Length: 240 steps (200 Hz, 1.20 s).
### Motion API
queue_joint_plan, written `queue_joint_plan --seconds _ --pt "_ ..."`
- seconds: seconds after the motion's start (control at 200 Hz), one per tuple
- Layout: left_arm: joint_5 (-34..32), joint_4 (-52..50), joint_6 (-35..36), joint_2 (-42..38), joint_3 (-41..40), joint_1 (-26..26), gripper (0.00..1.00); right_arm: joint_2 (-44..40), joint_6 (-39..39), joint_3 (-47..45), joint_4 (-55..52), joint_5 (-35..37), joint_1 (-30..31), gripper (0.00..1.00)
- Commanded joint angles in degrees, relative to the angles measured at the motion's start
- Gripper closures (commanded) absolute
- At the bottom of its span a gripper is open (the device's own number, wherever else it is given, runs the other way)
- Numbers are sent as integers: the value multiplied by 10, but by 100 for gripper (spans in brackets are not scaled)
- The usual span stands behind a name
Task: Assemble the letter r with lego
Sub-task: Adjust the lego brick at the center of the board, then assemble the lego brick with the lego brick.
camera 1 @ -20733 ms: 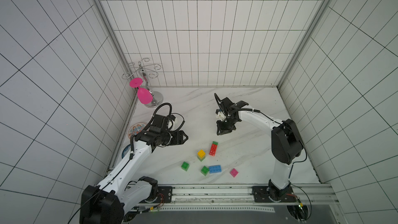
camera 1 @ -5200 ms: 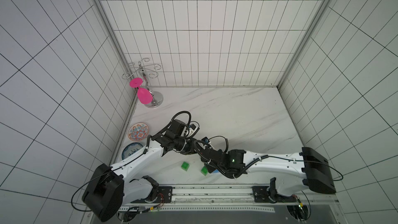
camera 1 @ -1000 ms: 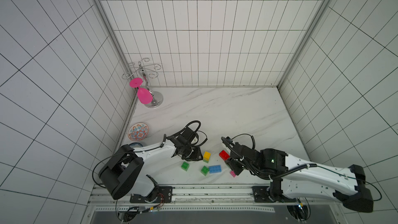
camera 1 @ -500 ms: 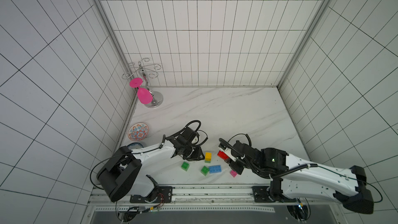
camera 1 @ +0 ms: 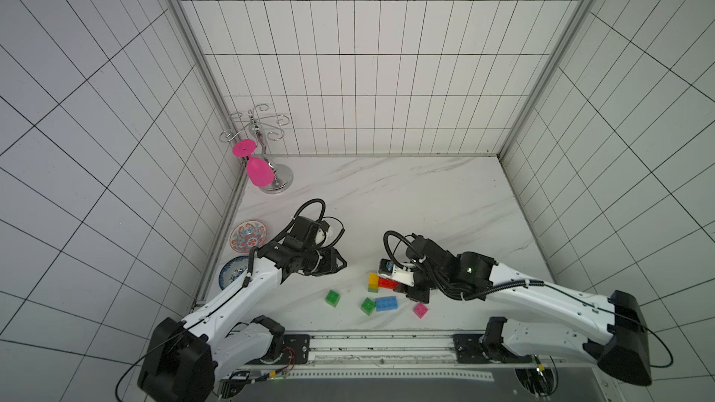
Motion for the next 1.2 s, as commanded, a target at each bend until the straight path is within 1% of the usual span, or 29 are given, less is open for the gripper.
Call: queue_joint_plan --seconds 0.0,0.07,0.16,0.42,0.65,0.905,1.194 --pt "51 -9 -1 -9 20 2 55 26 -56 29 3 -45 -3 100" --pt "59 -3 -9 -13 24 2 51 33 -59 26 19 -37 -4 100" --pt "67 -1 -12 -16 30 1 49 36 -59 21 41 -33 -8 100" --pt "88 11 -25 -22 21 1 49 47 -53 17 79 -23 -13 100" --pt "106 26 -39 -24 16 -1 53 71 -52 24 93 -27 -19 100" --pt "124 45 -53 -24 13 -7 60 66 -26 4 127 -21 -26 100" --pt "125 68 -73 -22 13 -21 63 61 -13 -13 136 -23 -27 100"
